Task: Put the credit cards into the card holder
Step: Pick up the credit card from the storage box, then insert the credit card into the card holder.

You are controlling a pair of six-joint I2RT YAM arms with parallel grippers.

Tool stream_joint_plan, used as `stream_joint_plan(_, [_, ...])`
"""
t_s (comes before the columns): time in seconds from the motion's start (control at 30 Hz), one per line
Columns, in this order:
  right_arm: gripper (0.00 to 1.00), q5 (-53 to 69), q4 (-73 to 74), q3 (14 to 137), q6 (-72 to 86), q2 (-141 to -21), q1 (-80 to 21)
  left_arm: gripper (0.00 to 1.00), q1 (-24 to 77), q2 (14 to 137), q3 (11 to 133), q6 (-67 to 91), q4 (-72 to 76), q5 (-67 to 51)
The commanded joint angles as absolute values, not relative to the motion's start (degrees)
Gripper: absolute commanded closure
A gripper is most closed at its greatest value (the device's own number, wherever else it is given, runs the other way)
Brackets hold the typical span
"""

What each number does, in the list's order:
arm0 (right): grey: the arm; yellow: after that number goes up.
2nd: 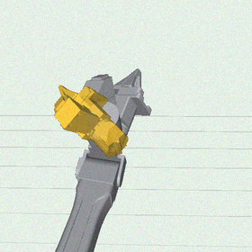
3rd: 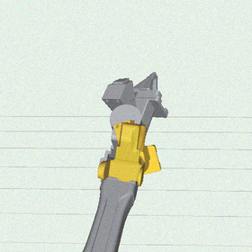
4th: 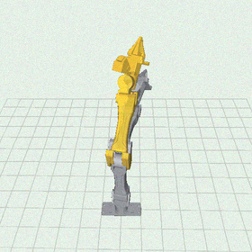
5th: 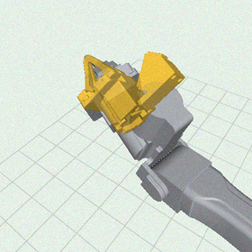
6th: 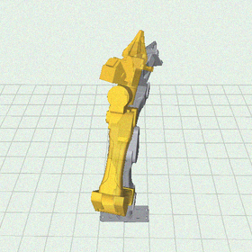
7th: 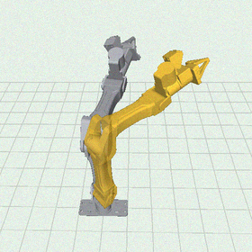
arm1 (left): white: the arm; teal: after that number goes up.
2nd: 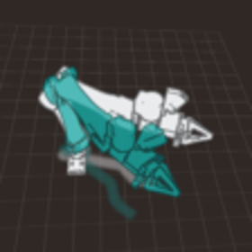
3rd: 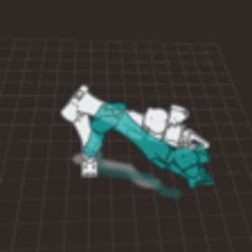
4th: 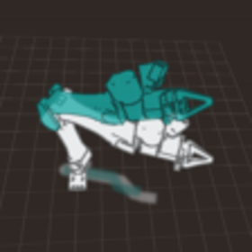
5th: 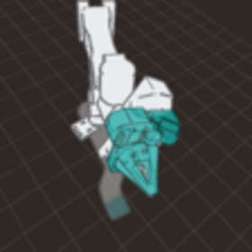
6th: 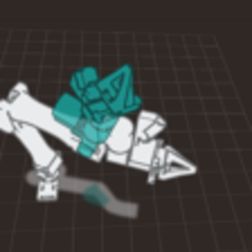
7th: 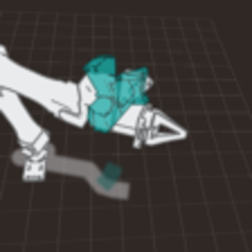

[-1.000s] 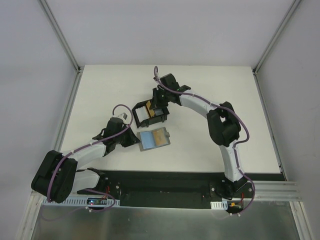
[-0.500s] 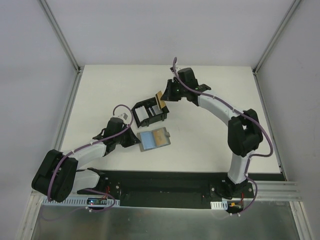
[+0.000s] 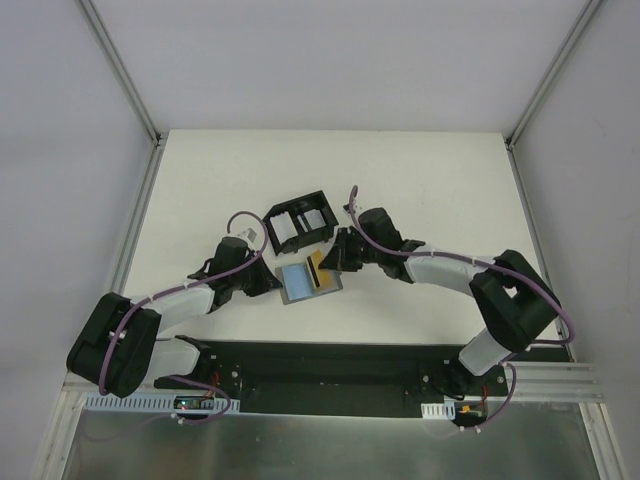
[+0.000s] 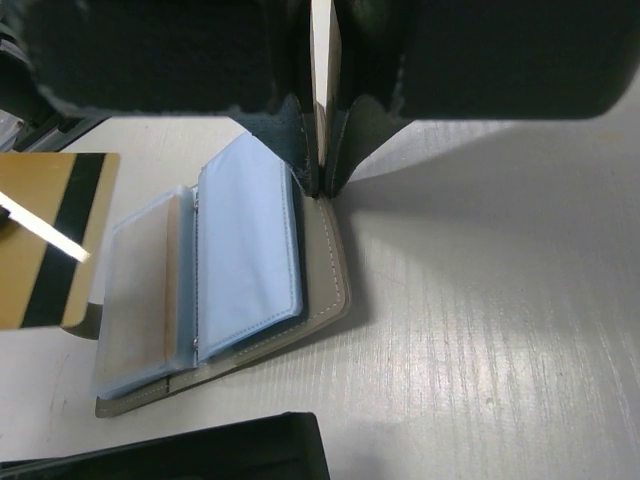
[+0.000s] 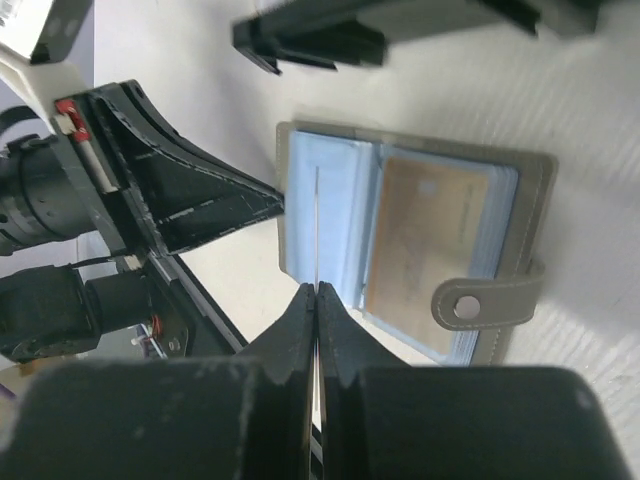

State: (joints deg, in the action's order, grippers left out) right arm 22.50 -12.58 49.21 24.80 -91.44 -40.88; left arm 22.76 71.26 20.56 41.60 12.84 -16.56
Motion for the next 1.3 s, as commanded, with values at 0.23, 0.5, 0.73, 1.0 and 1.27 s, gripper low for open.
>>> stream_joint_plan(0.23, [1.00, 24.9, -30.8, 43.1, 33.1, -97.1, -41.1, 1.00, 22.2, 72.3, 18.2, 43.6, 14.9, -18.1])
stream_joint_plan(0.5, [1.00, 24.3, -31.4, 42.0, 31.3, -100.5, -41.1, 1.00, 22.3, 72.3, 18.2, 43.7, 14.9, -18.0])
stream_joint_plan(0.73, [1.00, 25.3, -33.9, 40.3, 31.4, -103.1, -41.0, 1.00, 22.3, 72.5, 18.6, 43.9, 14.9, -18.3])
stream_joint_plan(1.0, [1.00, 24.4, -35.2, 40.0, 32.3, -104.9, -41.1, 1.00, 22.3, 72.6, 18.8, 43.9, 14.8, -18.3])
stream_joint_plan(1.27, [1.00, 23.8, -35.8, 40.6, 33.0, -106.3, -41.6, 1.00, 22.3, 72.9, 19.0, 44.0, 15.0, -18.6])
